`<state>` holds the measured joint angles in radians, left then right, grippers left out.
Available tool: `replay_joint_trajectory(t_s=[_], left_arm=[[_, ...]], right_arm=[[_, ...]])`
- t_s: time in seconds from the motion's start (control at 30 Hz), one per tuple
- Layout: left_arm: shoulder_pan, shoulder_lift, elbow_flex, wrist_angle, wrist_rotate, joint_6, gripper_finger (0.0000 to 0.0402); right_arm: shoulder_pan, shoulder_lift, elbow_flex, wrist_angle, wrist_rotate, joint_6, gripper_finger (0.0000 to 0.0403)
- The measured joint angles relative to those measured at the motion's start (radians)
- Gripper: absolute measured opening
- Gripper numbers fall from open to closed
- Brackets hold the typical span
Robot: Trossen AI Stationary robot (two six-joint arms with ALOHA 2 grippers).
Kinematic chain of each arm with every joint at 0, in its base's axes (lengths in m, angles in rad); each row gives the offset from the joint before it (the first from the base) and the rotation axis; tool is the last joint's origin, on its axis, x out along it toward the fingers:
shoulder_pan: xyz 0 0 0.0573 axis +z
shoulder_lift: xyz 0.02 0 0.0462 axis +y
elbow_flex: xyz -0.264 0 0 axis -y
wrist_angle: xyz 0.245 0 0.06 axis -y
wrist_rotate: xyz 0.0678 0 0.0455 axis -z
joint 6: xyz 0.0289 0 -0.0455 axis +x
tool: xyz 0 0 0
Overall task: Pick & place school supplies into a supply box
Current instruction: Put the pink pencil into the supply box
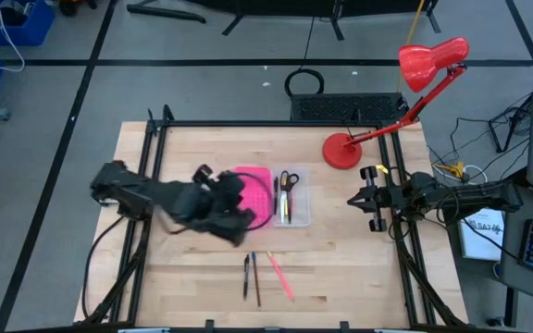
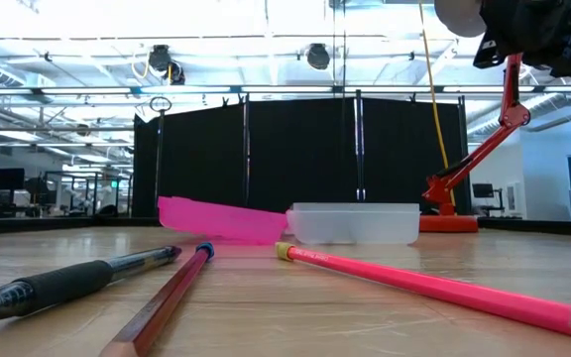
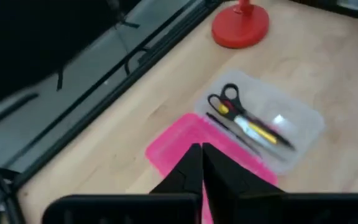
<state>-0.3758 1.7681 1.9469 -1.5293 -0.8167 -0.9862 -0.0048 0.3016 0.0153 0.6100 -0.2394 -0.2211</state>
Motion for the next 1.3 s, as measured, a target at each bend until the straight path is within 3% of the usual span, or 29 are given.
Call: replay_joint_trajectory(t_s=[0.13,0.27,0.47,0.6,0.73,0.87,1.07,1.2,1.3], left_arm=[[-0.048,-0.123,-0.114,-0.030,-0.028,-0.008,0.0011],[-0.074,-0.265,-0.304,0.015,-0.029,0.018,0.0006],[-0.064,-0.428,-0.570,0.482,0.023,0.603,0.0007],[-0.002,-0.509,-0.667,0.793,0.157,0.835,0.0006],[0.053,-0.588,-0.720,0.976,0.287,1.050,0.0010],[0.078,-0.682,-0.826,1.073,0.413,1.082,0.0005],[0.051,-0.837,-1.085,1.164,0.459,1.085,0.0004],[0.014,-1.028,-1.277,1.310,0.470,1.065,0.0003],[0.024,-1.146,-1.407,1.369,0.496,1.068,0.0005]], right_arm=[[0.000,0.022,0.000,0.000,0.001,0.021,0.0000],[0.000,0.045,0.000,-0.016,0.000,0.055,0.0000],[0.000,0.077,0.000,0.022,0.001,0.086,0.0000],[0.000,0.081,0.000,0.053,0.001,0.077,0.0000],[0.000,0.082,0.000,0.060,0.001,0.076,0.0000],[0.000,0.081,0.000,0.092,0.017,0.045,0.0000],[0.000,0.082,0.000,0.081,0.058,0.195,0.0000],[0.000,0.082,0.000,0.082,0.063,0.179,0.0000],[0.000,0.081,0.000,0.098,0.126,0.133,0.0000]])
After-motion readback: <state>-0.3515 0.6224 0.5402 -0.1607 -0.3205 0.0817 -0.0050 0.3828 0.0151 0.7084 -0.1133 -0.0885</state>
